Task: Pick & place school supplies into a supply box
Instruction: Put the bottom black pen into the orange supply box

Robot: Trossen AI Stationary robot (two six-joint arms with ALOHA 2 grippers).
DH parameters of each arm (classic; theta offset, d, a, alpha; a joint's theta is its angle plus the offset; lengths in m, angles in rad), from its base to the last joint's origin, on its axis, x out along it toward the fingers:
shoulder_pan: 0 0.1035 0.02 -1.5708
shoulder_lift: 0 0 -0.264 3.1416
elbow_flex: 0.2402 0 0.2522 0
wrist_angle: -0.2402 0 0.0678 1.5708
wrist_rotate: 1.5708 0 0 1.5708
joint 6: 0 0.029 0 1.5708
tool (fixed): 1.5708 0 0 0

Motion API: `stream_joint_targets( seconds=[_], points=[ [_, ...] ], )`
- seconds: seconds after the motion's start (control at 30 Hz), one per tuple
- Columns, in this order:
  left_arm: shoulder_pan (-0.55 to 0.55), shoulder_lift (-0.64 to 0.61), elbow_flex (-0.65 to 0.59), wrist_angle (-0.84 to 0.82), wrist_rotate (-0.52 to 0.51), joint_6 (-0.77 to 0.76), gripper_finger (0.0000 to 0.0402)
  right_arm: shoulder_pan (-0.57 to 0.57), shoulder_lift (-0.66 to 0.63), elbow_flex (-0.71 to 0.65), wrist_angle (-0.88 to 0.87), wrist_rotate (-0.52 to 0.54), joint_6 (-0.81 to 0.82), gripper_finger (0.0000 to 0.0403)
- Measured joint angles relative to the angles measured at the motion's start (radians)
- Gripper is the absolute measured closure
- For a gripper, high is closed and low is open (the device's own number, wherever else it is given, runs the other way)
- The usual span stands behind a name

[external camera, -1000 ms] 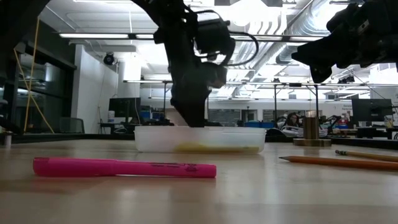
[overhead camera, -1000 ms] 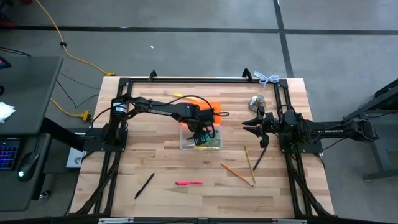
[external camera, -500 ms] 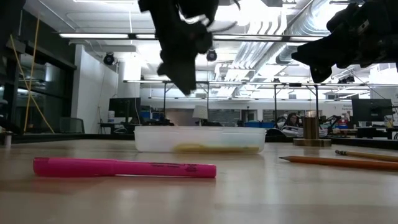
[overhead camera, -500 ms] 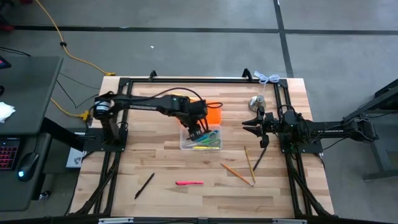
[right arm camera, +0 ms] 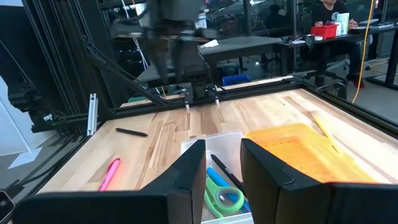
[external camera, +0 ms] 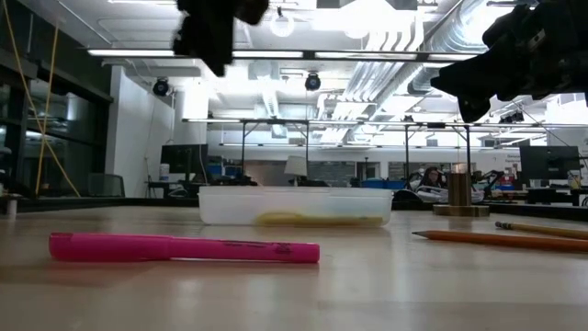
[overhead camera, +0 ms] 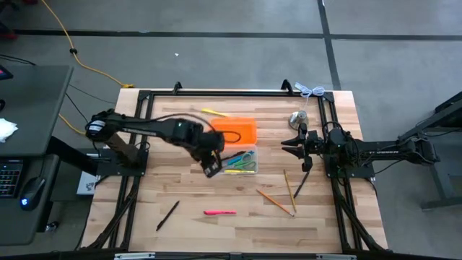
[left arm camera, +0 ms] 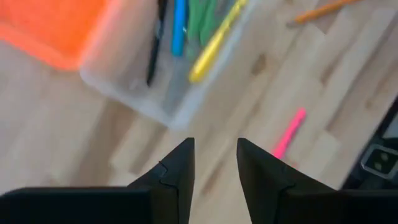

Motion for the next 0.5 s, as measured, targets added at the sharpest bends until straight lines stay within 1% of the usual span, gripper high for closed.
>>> stream_joint_targets(
  seconds=[0.27,0.43,0.5],
  points=[
    [-0.190,-0.001,-0.001,-0.142,0.000,-0.276,0.0260,0.000,0.000,0.000,0.004,0.000,0.003,0.0324],
    [-0.329,-0.001,-0.001,-0.175,-0.103,-0.432,0.0257,0.000,0.000,0.000,0.004,0.000,0.003,0.0324],
    [-0.383,-0.001,-0.001,-0.196,-0.129,-0.507,0.0257,0.000,0.000,0.000,0.004,-0.001,0.006,0.0324]
  ],
)
